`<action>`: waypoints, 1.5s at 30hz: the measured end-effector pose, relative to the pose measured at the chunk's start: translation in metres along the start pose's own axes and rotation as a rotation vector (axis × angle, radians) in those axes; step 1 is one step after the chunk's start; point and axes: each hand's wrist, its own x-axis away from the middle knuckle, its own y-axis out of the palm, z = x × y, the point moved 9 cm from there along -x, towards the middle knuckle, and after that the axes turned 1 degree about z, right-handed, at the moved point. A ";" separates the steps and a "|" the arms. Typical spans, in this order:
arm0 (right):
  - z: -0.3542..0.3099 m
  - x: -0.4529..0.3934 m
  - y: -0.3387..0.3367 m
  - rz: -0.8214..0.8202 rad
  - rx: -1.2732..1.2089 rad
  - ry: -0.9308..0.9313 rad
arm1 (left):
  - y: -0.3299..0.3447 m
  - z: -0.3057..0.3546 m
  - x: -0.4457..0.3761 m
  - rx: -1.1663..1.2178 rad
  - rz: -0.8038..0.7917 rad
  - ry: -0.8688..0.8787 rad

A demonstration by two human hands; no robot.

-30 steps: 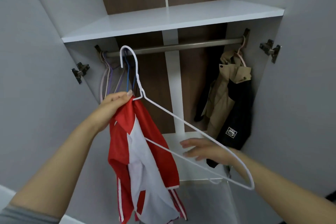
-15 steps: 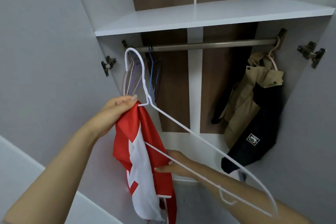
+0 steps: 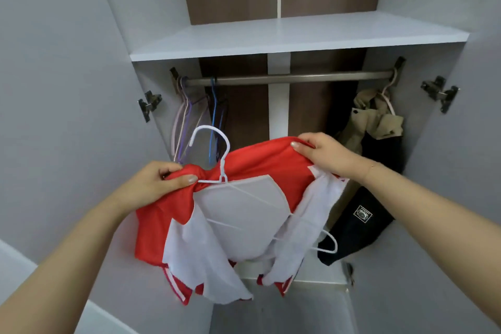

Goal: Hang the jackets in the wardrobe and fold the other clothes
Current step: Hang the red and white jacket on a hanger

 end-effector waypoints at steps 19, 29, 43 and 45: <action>-0.040 0.064 -0.044 -0.263 -0.663 0.146 | 0.025 0.109 -0.027 -0.400 0.627 0.307; -0.030 0.082 -0.070 0.343 0.501 -0.164 | 0.034 0.097 -0.053 0.058 0.403 0.263; -0.152 0.015 -0.194 0.935 0.244 -0.107 | -0.012 0.206 -0.087 -0.476 0.454 0.663; -0.164 -0.004 -0.214 0.940 0.172 -0.153 | -0.026 0.220 -0.101 -0.428 0.498 0.673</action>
